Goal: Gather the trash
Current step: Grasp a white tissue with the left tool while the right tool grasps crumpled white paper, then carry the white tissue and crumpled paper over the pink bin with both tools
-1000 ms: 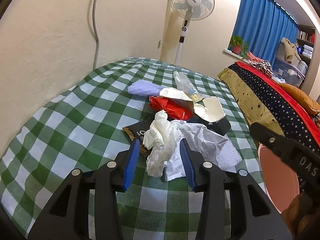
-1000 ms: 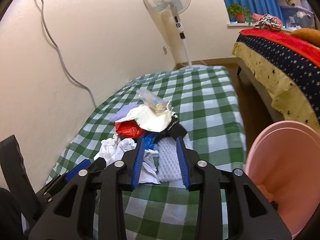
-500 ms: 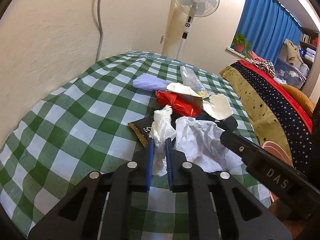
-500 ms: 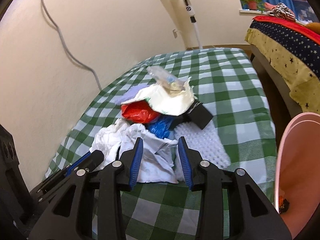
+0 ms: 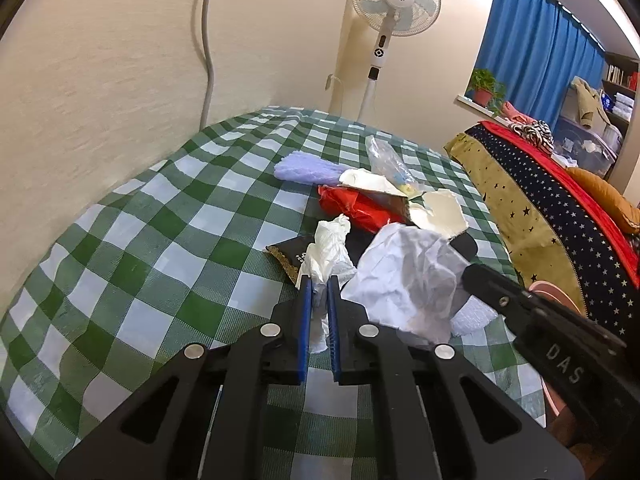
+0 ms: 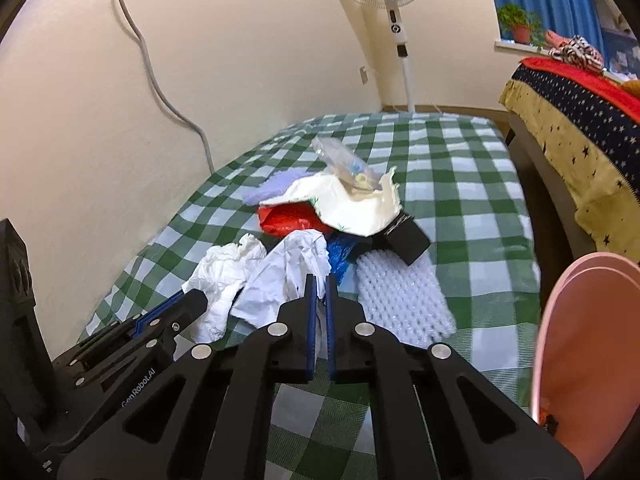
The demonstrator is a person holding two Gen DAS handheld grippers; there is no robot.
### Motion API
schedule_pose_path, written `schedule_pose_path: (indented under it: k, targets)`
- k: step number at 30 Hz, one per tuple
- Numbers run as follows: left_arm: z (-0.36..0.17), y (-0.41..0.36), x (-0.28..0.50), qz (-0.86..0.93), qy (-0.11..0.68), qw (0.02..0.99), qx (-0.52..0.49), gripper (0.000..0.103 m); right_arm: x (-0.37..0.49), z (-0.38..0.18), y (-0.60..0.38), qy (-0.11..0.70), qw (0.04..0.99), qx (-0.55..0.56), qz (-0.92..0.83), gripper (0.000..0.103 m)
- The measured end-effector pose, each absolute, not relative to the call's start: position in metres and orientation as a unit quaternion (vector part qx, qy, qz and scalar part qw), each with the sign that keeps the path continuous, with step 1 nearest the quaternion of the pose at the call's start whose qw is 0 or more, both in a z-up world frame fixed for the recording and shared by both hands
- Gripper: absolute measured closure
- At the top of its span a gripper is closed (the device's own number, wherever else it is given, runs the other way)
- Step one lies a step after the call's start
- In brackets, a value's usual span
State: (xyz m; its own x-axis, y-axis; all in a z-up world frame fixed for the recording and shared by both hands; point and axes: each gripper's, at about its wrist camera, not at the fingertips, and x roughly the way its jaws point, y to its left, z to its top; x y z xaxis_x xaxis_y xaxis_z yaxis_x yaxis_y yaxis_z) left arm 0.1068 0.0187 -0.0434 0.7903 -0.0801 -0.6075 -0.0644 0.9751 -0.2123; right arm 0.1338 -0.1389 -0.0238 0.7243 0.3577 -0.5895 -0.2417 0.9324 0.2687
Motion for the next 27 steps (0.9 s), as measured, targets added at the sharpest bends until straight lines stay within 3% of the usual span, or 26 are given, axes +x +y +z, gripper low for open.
schedule_pose_path:
  k: [27]
  targets:
    - [-0.003,0.004,0.050,-0.034,0.284,0.955,-0.084,0.095,0.055,0.030,-0.179,0.270,0.956,0.077,0.090,0.099]
